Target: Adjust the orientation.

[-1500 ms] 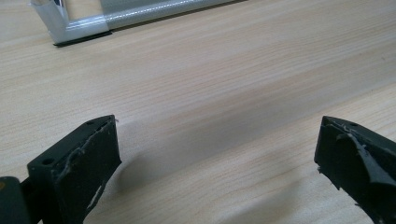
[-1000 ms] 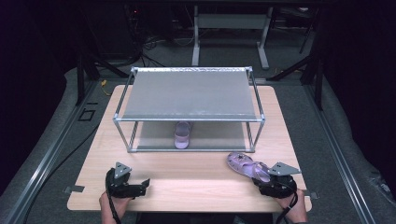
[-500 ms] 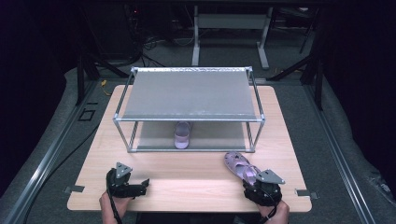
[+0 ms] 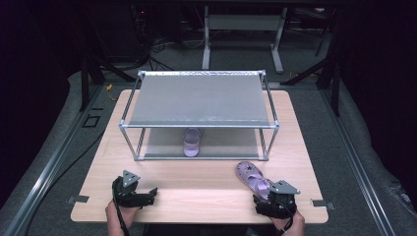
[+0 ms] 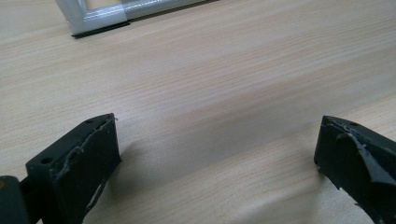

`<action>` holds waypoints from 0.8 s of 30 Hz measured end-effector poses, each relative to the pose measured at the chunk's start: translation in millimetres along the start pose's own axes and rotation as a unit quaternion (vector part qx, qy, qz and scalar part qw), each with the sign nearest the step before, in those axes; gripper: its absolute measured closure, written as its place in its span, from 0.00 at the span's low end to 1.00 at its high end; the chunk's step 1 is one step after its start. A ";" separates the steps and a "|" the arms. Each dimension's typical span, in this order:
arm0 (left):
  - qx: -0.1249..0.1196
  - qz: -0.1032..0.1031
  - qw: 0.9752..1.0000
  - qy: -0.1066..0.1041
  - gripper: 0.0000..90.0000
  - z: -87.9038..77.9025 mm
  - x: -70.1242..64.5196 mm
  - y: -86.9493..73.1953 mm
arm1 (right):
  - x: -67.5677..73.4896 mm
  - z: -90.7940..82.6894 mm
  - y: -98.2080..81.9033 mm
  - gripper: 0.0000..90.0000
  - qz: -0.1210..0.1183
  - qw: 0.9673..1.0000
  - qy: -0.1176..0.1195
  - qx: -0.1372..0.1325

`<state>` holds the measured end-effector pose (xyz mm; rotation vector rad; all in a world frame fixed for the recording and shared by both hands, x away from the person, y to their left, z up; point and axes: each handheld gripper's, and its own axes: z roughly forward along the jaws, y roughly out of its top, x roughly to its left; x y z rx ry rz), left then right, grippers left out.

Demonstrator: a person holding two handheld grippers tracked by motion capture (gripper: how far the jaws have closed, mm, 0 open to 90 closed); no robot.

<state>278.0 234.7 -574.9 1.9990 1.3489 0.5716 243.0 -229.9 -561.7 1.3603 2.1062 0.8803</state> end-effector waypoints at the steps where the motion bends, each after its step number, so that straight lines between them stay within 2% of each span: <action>1: 0.000 0.000 1.000 0.000 0.00 0.2 0.0 0.0 | -2.4 -1.7 0.8 0.16 -0.008 1.000 -0.002 -0.002; 3: -0.001 -0.001 1.000 0.001 0.00 0.3 -0.1 0.1 | -6.5 -4.7 3.2 0.15 -0.027 0.999 0.017 -0.004; 5: -0.001 -0.002 1.000 0.002 0.00 0.4 -0.3 0.0 | -8.9 -6.4 6.7 0.16 -0.048 0.999 0.024 -0.002; 8: -0.002 -0.002 1.000 0.002 0.00 0.5 -0.3 0.0 | -11.7 -5.4 10.3 0.17 -0.053 0.998 0.033 0.007; 9: -0.002 -0.002 1.000 0.002 0.00 0.5 -0.3 0.0 | -14.3 -0.8 12.6 0.21 -0.057 0.997 0.042 0.008; 12: -0.002 -0.002 1.000 0.002 0.00 0.5 -0.4 0.0 | -16.0 1.5 13.5 0.26 -0.056 0.996 0.060 0.016; 14: -0.002 -0.003 1.000 0.002 0.00 0.5 -0.5 0.0 | -14.8 3.5 12.9 0.27 -0.055 0.996 0.065 0.009; 17: -0.002 -0.003 1.000 0.003 0.00 0.5 -0.5 0.0 | -14.3 3.4 12.3 0.28 -0.054 0.997 0.061 0.017; 20: -0.002 -0.003 1.000 0.002 0.00 0.6 -0.4 0.1 | -13.8 4.2 10.4 0.31 -0.049 0.997 0.065 0.005; 21: -0.002 -0.003 1.000 0.002 0.00 0.6 -0.4 0.1 | -12.3 3.8 9.7 0.33 -0.050 0.997 0.057 0.005; 24: -0.002 -0.003 1.000 0.002 0.00 0.5 -0.4 0.1 | -12.1 3.4 8.6 0.37 -0.048 0.997 0.054 0.003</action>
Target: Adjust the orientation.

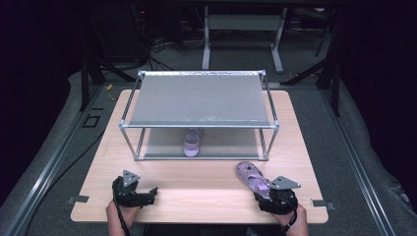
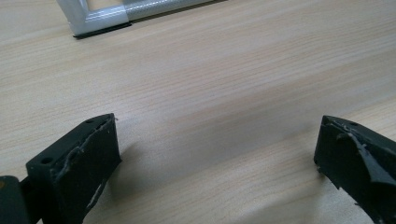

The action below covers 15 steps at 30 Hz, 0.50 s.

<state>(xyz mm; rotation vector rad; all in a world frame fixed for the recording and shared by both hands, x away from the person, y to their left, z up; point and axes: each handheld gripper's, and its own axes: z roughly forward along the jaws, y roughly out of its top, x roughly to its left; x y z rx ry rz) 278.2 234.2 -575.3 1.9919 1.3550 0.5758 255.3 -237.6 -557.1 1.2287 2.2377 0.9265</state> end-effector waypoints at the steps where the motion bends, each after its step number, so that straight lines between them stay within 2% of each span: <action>1: 0.000 0.000 1.000 0.000 0.00 0.0 0.0 0.0 | -0.4 -0.1 -0.2 0.39 0.004 1.000 -0.001 0.000; 4: -0.001 -0.001 1.000 0.000 0.00 0.1 -0.1 0.0 | -2.9 -1.0 -0.3 0.41 0.012 1.000 0.005 0.003; 8: 0.000 0.000 1.000 0.001 0.00 -0.1 -0.1 -0.1 | -0.2 -1.2 -1.8 0.42 0.015 1.000 -0.004 -0.005; 12: 0.000 0.000 1.000 0.001 0.00 -0.1 -0.1 -0.1 | 6.2 -1.8 -4.5 0.42 0.018 0.999 -0.021 -0.017; 15: 0.000 -0.001 1.000 0.001 0.00 -0.2 -0.3 -0.3 | 11.6 -3.2 -5.8 0.42 0.030 0.998 -0.027 -0.038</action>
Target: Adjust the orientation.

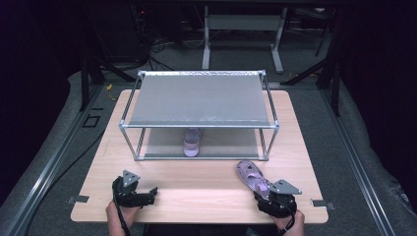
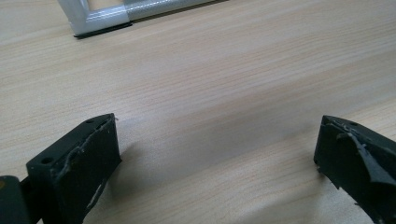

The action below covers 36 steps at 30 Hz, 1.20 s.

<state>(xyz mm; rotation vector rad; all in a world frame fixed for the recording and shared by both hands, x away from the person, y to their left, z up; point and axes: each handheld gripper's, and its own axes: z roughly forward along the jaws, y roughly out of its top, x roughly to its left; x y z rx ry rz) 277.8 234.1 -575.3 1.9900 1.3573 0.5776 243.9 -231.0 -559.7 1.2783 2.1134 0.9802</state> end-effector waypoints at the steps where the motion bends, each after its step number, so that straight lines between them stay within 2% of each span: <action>1: 0.000 0.000 1.000 0.000 0.00 0.0 0.0 0.0 | 2.2 -1.4 0.6 0.42 0.005 1.000 -0.007 -0.003; 2: -0.001 0.000 1.000 0.000 0.00 0.1 -0.1 0.0 | 5.6 -3.7 2.2 0.42 0.013 1.000 -0.021 0.000; 5: -0.001 -0.001 1.000 0.001 0.00 0.1 -0.2 -0.2 | 13.1 -5.2 5.4 0.42 0.024 0.999 -0.021 -0.005; 6: -0.001 -0.001 1.000 0.001 0.00 0.0 -0.2 -0.2 | 17.4 -5.9 7.3 0.42 0.028 0.999 -0.036 0.004; 8: -0.001 -0.002 1.000 0.002 0.00 0.0 -0.2 -0.3 | 24.7 -3.7 9.5 0.42 0.042 0.999 -0.033 0.002; 10: -0.002 -0.002 1.000 0.003 0.00 0.0 -0.2 -0.4 | 33.4 -1.2 12.5 0.42 0.049 0.997 -0.056 0.011; 11: -0.001 -0.002 1.000 0.002 0.00 -0.1 -0.2 -0.3 | 36.3 0.8 13.6 0.42 0.056 0.997 -0.057 0.010; 12: -0.002 -0.002 1.000 0.002 0.00 0.0 -0.2 -0.4 | 38.3 3.0 14.7 0.42 0.062 0.997 -0.047 0.009; 15: -0.002 -0.003 1.000 0.003 0.00 -0.1 -0.2 -0.5 | 44.9 6.5 17.9 0.41 0.073 0.995 -0.063 0.009; 17: -0.002 -0.003 1.000 0.002 0.00 -0.2 -0.1 -0.5 | 47.4 8.6 18.5 0.41 0.074 0.995 -0.062 0.007; 19: -0.002 -0.003 1.000 0.003 0.00 -0.2 -0.1 -0.5 | 50.0 10.1 18.3 0.42 0.071 0.995 -0.072 0.011; 21: -0.002 -0.003 1.000 0.003 0.00 -0.2 -0.3 -0.6 | 51.5 11.3 17.4 0.42 0.070 0.995 -0.067 0.007; 24: -0.003 -0.003 1.000 0.004 0.00 -0.1 -0.3 -0.7 | 53.2 13.0 16.7 0.41 0.068 0.995 -0.071 0.009; 29: -0.003 -0.004 1.000 0.004 0.00 -0.1 -0.3 -0.8 | 55.0 16.6 13.9 0.41 0.079 0.994 -0.069 0.008; 32: -0.003 -0.004 1.000 0.004 0.00 -0.1 -0.3 -0.8 | 55.7 17.9 12.7 0.37 0.077 0.994 -0.071 0.009; 36: -0.003 -0.004 1.000 0.004 0.00 -0.1 -0.3 -0.8 | 53.3 18.2 11.0 0.37 0.076 0.995 -0.060 0.005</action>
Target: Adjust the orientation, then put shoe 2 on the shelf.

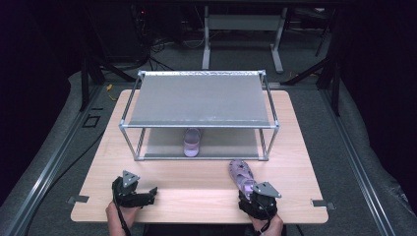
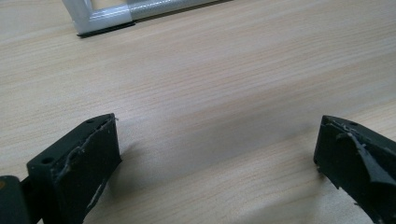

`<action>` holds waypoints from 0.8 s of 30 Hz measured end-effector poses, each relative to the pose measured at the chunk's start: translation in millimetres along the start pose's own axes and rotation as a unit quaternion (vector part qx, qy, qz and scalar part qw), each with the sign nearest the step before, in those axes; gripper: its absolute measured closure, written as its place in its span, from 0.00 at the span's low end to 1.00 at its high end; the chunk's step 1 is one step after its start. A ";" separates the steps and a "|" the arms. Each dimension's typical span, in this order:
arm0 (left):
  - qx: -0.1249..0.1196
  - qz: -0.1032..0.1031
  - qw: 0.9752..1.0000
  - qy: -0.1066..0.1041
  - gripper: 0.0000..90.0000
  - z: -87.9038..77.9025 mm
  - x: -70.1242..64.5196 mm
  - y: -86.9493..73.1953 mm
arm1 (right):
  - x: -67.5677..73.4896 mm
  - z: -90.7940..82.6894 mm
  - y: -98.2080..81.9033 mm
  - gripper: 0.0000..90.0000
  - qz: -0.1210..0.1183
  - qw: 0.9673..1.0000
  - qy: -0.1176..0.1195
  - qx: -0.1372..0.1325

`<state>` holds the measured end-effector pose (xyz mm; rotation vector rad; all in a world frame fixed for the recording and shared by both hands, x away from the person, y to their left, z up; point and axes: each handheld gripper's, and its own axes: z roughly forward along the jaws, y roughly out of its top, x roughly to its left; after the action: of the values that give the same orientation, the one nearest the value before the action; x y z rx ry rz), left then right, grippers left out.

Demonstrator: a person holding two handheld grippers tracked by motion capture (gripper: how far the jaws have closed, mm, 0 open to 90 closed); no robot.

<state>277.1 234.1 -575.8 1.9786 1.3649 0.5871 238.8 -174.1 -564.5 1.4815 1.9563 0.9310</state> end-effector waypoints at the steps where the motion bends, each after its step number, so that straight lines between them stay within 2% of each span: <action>1: 0.000 0.000 1.000 0.000 0.00 0.0 0.0 0.0 | 0.1 0.3 -0.2 0.37 -0.003 1.000 0.003 0.000; 5: 0.000 0.000 1.000 0.000 0.00 0.0 0.0 0.0 | 0.4 -0.5 -1.3 0.41 -0.007 1.000 -0.007 -0.004; 8: 0.000 0.000 1.000 0.000 0.00 -0.1 0.0 0.0 | -1.2 -0.7 -2.3 0.42 -0.005 1.000 0.002 -0.008; 12: 0.000 0.000 1.000 0.000 0.00 0.0 0.0 0.0 | -1.7 -3.5 -3.3 0.42 -0.004 1.000 0.004 -0.020; 14: 0.000 0.000 1.000 0.000 0.00 0.1 0.1 0.1 | -2.3 -7.8 -1.9 0.42 -0.007 1.000 -0.006 -0.025; 18: -0.001 -0.001 1.000 0.000 0.00 0.2 -0.1 0.0 | -6.9 -14.8 2.2 0.42 -0.008 0.999 -0.007 -0.039; 19: 0.000 -0.001 1.000 0.000 0.00 0.0 0.0 0.1 | -7.9 -17.4 4.0 0.42 -0.009 0.999 -0.017 -0.036; 20: 0.000 -0.001 1.000 0.000 0.00 0.0 0.1 0.1 | -10.5 -17.4 5.3 0.42 -0.009 0.999 0.007 -0.046; 22: 0.000 0.000 1.000 0.000 0.00 0.1 0.1 0.1 | -11.5 -19.6 8.3 0.42 -0.010 0.999 0.005 -0.050; 23: 0.001 0.000 1.000 0.000 0.00 -0.1 0.1 0.1 | -11.4 -20.6 10.4 0.42 -0.011 0.999 -0.009 -0.053; 24: 0.000 0.000 1.000 0.000 0.00 0.0 0.1 0.1 | -12.2 -21.5 12.8 0.42 -0.012 0.999 -0.003 -0.053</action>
<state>277.2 234.1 -575.8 1.9782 1.3663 0.5873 234.0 -188.3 -541.0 1.3974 1.8865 1.0024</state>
